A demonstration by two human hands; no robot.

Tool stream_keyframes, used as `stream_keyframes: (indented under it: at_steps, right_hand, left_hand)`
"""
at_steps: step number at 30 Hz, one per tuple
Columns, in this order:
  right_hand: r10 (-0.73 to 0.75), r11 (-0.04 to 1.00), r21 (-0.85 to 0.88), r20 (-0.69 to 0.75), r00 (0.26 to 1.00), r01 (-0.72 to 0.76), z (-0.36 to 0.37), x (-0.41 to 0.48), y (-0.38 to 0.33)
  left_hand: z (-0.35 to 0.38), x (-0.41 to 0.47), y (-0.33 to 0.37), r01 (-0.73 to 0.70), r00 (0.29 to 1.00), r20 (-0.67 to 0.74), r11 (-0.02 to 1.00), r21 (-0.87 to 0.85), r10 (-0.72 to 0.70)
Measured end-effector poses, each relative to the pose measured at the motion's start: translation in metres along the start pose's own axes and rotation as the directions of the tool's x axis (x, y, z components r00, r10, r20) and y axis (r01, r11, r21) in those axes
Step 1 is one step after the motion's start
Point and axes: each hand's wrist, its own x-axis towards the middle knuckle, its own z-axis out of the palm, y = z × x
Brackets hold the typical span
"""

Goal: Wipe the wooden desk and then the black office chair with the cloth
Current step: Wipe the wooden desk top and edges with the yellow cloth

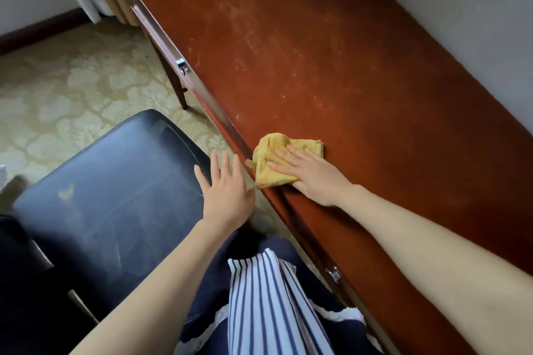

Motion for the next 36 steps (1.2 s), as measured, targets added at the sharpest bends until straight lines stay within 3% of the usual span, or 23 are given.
stream_keyframes:
  at_steps: [4, 11, 17, 21, 25, 28, 33, 36]
  right_hand:
    - [0.089, 0.994, 0.068, 0.015, 0.996, -0.09, -0.021, 0.042, -0.008]
    - [0.243, 0.961, 0.174, -0.158, 0.957, -0.216, 0.005, 0.025, -0.034]
    - [0.27, 0.958, 0.164, -0.255, 0.929, -0.233, 0.051, -0.057, -0.037]
    - [0.359, 0.924, 0.246, -0.286, 0.888, -0.294, 0.086, -0.124, -0.043]
    - [0.481, 0.868, 0.312, -0.328, 0.813, -0.388, 0.117, -0.187, -0.053]
    - [0.626, 0.773, 0.394, -0.342, 0.701, -0.498, 0.136, -0.23, -0.064]
    - [0.789, 0.607, 0.46, -0.258, 0.557, -0.648, 0.168, -0.276, -0.097]
    - [0.809, 0.586, 0.43, -0.256, 0.53, -0.687, 0.17, -0.28, -0.1]
  left_hand:
    - [0.001, -0.009, 0.0, 0.062, 0.998, 0.006, 0.997, -0.04, -0.062]
    - [0.007, -0.021, 0.01, 0.029, 0.999, 0.036, 0.998, -0.059, -0.027]
    - [0.013, -0.023, 0.036, -0.06, 0.995, 0.071, 0.995, -0.077, 0.066]
    - [0.024, -0.027, 0.051, -0.128, 0.987, 0.094, 0.991, -0.025, 0.13]
    - [0.031, -0.027, 0.07, -0.171, 0.979, 0.121, 0.985, 0.03, 0.166]
    - [0.034, -0.028, 0.087, -0.233, 0.968, 0.138, 0.958, 0.165, 0.211]
    - [0.032, -0.028, 0.101, -0.262, 0.961, 0.18, 0.897, 0.357, 0.209]
    - [0.028, -0.027, 0.104, -0.286, 0.954, 0.213, 0.86, 0.423, 0.212]
